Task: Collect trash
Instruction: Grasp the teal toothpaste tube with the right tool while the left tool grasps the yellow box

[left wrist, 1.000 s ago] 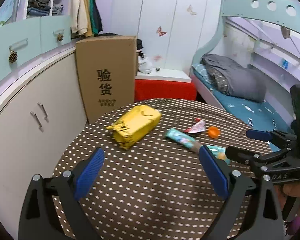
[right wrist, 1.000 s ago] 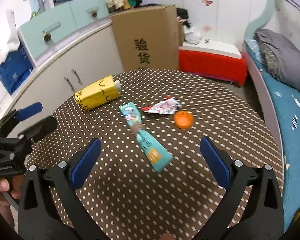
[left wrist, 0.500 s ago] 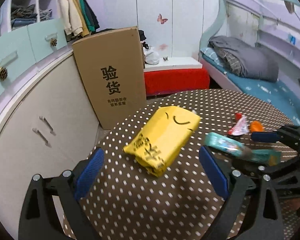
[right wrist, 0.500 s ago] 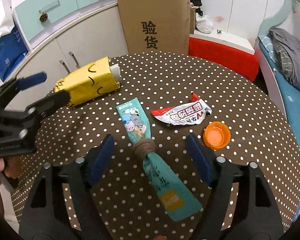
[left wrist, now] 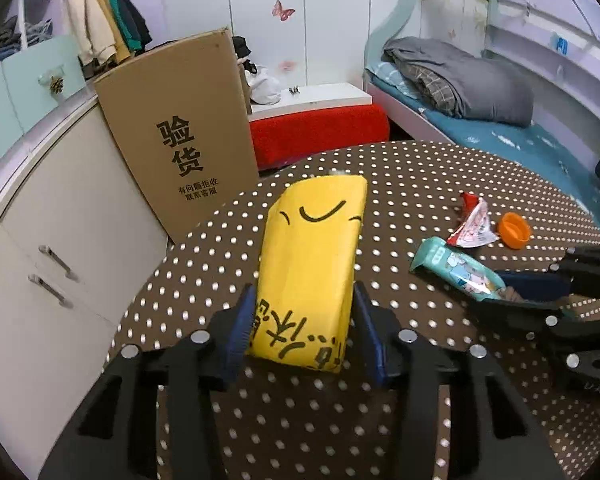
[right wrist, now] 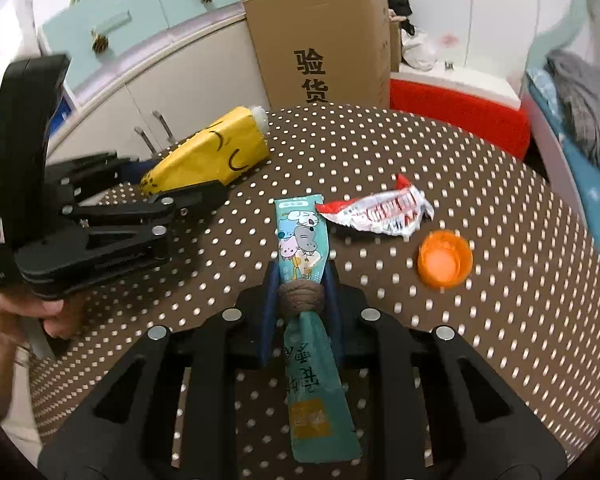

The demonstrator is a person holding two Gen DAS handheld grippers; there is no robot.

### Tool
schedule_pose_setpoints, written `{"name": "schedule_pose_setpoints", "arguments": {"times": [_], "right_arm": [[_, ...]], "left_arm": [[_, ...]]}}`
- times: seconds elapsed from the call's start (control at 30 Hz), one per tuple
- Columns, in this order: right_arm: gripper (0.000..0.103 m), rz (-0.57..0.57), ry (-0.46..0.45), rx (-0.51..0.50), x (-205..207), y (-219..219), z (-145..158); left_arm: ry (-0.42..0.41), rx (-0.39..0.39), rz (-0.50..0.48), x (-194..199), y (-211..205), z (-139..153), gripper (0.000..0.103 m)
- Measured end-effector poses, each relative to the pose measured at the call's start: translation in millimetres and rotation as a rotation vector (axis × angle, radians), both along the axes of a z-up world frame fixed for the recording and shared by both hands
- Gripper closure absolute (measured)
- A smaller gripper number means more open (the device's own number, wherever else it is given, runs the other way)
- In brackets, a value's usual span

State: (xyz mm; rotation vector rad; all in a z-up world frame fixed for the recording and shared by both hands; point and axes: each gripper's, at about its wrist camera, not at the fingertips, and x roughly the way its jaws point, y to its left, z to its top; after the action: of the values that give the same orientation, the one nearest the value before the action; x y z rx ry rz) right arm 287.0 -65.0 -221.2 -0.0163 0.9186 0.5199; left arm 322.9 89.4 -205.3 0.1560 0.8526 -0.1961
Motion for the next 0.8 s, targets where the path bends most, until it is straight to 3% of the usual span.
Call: {"name": "schedule_pose_setpoints", "arguments": {"times": [0.4,0.8], "right_arm": [[0.081,-0.034,0.001,0.076,-67,-40,16],[0.081,-0.142,-0.120,0.101,-120,-128,63]], "left_arm": [[-0.007,-0.122,0.047,-86,-7,19,0.061],[-0.043,-0.202,-0.033,-152,-76,53,0.061]]}}
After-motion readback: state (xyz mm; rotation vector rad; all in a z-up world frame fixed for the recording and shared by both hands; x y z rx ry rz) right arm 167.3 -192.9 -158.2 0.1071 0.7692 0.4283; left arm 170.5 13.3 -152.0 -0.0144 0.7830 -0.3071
